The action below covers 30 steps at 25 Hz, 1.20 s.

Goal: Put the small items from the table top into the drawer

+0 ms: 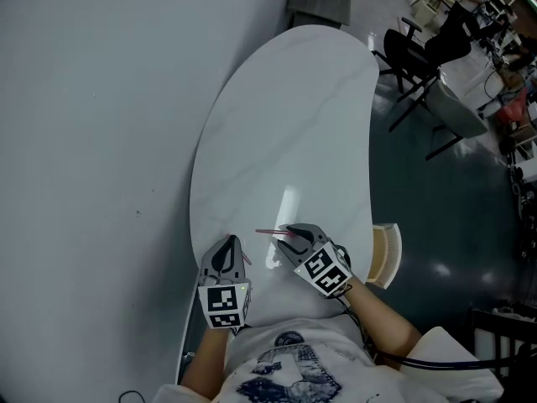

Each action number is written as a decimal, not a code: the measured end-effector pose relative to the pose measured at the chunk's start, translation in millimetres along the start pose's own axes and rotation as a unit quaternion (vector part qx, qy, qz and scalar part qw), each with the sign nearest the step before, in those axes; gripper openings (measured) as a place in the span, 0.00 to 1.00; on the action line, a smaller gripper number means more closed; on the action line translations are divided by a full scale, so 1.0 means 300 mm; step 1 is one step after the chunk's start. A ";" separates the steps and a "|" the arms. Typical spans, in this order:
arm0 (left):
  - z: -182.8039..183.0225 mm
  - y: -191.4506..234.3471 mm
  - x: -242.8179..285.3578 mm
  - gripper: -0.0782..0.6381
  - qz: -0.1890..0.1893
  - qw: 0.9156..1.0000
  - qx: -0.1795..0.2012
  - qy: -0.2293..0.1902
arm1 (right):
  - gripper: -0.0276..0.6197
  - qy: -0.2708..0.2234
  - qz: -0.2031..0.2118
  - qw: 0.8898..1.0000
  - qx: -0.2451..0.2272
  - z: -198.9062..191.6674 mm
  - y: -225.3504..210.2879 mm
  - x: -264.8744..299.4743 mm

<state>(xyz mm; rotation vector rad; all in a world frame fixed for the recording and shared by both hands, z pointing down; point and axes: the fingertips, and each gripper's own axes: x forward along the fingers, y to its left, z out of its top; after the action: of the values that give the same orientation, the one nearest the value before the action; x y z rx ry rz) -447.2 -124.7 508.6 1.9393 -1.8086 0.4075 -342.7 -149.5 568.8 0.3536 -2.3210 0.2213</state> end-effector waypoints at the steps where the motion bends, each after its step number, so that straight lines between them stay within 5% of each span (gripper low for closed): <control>1: -0.005 0.005 0.008 0.14 0.001 1.000 0.000 0.004 | 0.28 0.006 0.004 1.000 -0.004 -0.007 0.001 0.015; 17: -0.039 0.070 0.087 0.14 0.007 1.000 -0.006 0.029 | 0.22 0.085 0.041 0.992 -0.084 -0.097 -0.005 0.201; 30: -0.025 0.064 0.056 0.14 0.011 1.000 -0.007 0.025 | 0.14 0.098 0.038 0.992 -0.071 -0.135 0.030 0.186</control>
<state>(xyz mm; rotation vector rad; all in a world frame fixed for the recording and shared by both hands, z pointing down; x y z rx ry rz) -463.8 -136.0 525.9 1.8839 -1.7983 0.4459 -356.0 -140.7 636.6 0.1658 -2.1438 0.1213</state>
